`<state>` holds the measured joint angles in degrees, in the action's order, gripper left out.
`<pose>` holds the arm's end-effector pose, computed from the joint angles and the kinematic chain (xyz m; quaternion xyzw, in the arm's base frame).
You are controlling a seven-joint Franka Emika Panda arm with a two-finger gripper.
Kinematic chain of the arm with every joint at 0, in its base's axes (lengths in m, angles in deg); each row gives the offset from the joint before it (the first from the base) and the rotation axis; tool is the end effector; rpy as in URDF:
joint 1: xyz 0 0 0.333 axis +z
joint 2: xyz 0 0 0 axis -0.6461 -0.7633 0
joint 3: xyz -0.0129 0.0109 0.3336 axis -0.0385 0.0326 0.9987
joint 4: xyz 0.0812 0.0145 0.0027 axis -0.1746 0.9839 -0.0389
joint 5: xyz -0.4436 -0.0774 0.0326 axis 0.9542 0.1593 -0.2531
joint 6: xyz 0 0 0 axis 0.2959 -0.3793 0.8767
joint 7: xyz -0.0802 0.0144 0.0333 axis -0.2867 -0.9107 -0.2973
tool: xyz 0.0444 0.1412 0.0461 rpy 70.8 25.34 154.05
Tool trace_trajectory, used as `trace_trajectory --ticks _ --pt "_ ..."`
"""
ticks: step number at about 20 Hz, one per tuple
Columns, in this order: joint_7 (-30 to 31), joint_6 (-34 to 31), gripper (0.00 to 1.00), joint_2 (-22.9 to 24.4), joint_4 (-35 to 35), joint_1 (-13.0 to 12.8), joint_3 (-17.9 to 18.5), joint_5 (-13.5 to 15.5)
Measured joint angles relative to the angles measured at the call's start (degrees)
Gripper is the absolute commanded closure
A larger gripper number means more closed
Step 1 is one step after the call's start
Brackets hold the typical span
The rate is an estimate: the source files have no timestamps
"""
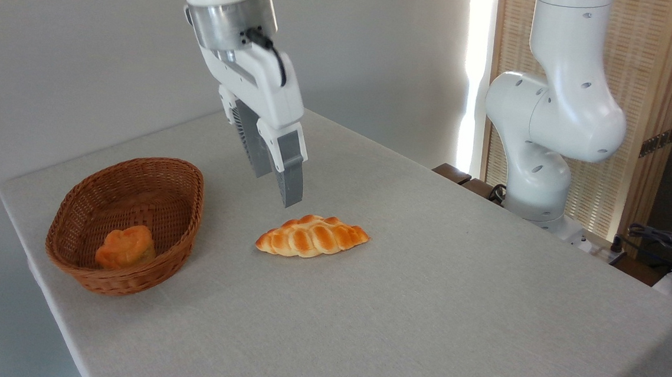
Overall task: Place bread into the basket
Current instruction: 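Lower the open gripper toward the braided bread roll, then close the gripper around the middle of the braided bread roll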
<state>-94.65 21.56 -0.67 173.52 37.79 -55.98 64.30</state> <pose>0.5843 -0.0882 0.5275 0.8949 -0.4426 -0.0487 0.0290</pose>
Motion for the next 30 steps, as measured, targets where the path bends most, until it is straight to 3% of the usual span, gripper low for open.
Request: trace_trajectory --ticks 5,14,30 --pt "-1.37 0.62 0.0 0.11 7.34 -0.4 -4.96 -0.01" --pt "-6.41 9.68 0.0 0.05 17.71 -0.38 -7.46 -0.02" --pt "-7.02 11.37 0.0 -0.52 20.73 -0.37 -8.6 -0.02"
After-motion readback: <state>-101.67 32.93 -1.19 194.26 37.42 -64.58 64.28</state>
